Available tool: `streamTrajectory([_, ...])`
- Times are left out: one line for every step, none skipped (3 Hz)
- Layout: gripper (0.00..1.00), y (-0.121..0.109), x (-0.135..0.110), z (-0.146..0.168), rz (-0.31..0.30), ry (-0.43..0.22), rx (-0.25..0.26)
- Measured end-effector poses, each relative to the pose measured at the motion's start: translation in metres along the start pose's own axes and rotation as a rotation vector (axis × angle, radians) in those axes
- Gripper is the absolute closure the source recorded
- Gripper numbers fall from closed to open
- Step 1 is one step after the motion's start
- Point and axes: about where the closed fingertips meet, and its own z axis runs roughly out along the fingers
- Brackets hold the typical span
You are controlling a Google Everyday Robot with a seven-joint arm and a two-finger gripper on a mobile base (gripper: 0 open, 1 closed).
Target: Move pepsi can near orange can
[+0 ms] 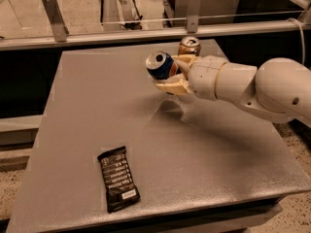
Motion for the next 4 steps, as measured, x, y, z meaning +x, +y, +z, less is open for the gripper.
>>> streamTrajectory([1.00, -0.022, 0.010, -0.008, 0.019, -0.052, 0.063])
streamTrajectory([1.00, -0.033, 0.019, -0.017, 0.046, -0.051, 0.081])
streamTrajectory([1.00, -0.037, 0.039, -0.026, 0.095, -0.038, 0.087])
streamTrajectory([1.00, -0.044, 0.052, -0.032, 0.126, -0.034, 0.097])
